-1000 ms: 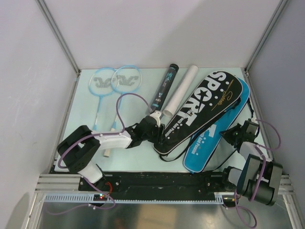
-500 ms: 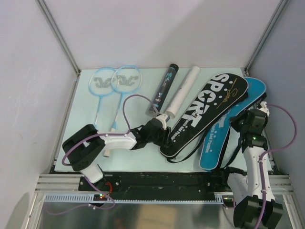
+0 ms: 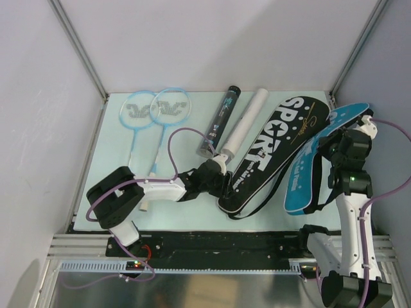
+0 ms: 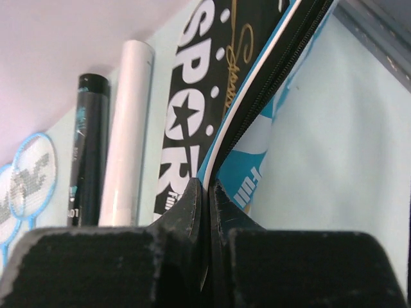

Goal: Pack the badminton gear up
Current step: Pick up the racket bag from the center of the board, then place the racket bag at the racket bag.

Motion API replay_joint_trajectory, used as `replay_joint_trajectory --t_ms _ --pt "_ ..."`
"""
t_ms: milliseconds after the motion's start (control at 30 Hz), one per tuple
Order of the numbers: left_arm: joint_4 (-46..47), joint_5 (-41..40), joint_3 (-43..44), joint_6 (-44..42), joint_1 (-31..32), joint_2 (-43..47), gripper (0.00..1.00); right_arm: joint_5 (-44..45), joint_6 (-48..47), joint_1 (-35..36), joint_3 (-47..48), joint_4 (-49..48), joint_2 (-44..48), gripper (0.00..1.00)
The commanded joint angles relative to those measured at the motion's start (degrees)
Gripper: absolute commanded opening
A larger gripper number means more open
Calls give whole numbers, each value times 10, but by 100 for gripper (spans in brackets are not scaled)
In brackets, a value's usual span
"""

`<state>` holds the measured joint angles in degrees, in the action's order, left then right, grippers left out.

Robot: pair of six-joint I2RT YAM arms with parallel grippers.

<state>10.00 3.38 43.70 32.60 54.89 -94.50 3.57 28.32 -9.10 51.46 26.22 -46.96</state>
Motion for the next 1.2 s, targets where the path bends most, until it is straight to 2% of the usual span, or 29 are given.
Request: replay_joint_trajectory --t_ms 0,200,433,567,667,767,900,1067,1167 --pt "-21 15 8 3 12 -16 54 27 -8 16 65 -103 23 0" --pt "-23 19 16 10 16 -1 55 32 4 69 89 -111 50 0" --pt "-70 -11 44 8 13 123 63 18 33 141 90 -82 92 0" --pt "-137 -55 82 -2 12 177 66 8 30 168 90 -80 83 0" --pt "-164 -90 75 1 -1 225 68 9 29 187 78 -73 66 0" --pt "-179 -124 51 -3 -23 282 70 4 55 207 32 -89 60 0" --pt "-200 -155 26 -42 -58 349 75 -4 112 239 -90 -155 48 0" --pt "-214 -61 -3 -30 -165 398 76 15 181 260 -224 -221 23 0" --pt "-254 -54 3 -55 -227 409 76 55 195 289 -258 -240 16 4"
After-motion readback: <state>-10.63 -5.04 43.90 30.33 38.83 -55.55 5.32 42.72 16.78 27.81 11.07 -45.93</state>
